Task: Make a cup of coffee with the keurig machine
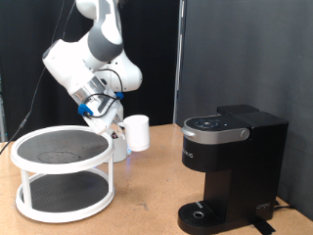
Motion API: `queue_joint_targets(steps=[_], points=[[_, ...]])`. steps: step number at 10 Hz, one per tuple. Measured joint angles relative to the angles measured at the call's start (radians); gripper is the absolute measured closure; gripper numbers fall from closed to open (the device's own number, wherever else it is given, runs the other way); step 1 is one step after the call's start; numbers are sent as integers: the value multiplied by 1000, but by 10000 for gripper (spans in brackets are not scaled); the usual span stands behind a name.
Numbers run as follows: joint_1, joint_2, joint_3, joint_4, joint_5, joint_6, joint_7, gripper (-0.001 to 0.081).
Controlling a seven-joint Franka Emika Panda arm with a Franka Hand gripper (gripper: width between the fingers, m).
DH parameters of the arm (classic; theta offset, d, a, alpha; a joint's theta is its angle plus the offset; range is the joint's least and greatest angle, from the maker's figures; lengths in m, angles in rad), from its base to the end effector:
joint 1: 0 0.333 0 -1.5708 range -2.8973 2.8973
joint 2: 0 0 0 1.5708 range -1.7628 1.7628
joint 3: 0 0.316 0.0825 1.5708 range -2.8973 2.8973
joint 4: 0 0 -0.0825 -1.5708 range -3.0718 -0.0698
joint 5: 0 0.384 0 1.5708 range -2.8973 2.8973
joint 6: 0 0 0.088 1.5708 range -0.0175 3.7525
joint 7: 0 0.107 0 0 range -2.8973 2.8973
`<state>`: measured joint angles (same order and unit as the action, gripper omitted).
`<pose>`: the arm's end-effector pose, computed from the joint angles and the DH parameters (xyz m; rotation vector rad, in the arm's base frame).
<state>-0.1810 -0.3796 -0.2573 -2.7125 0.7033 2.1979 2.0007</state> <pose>0.3495 -0.1319 0.3376 -0.3448 2.6872 0.7825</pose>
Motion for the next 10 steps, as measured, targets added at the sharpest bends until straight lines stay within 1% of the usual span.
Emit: queue_joint_targets(steps=[2, 6, 8, 10], points=[[11, 77, 40, 30, 7, 63, 29, 803], [37, 232, 75, 112, 60, 140, 24, 803], [44, 303, 92, 145, 95, 183, 6, 803], [51, 371, 111, 166, 155, 241, -49, 803]])
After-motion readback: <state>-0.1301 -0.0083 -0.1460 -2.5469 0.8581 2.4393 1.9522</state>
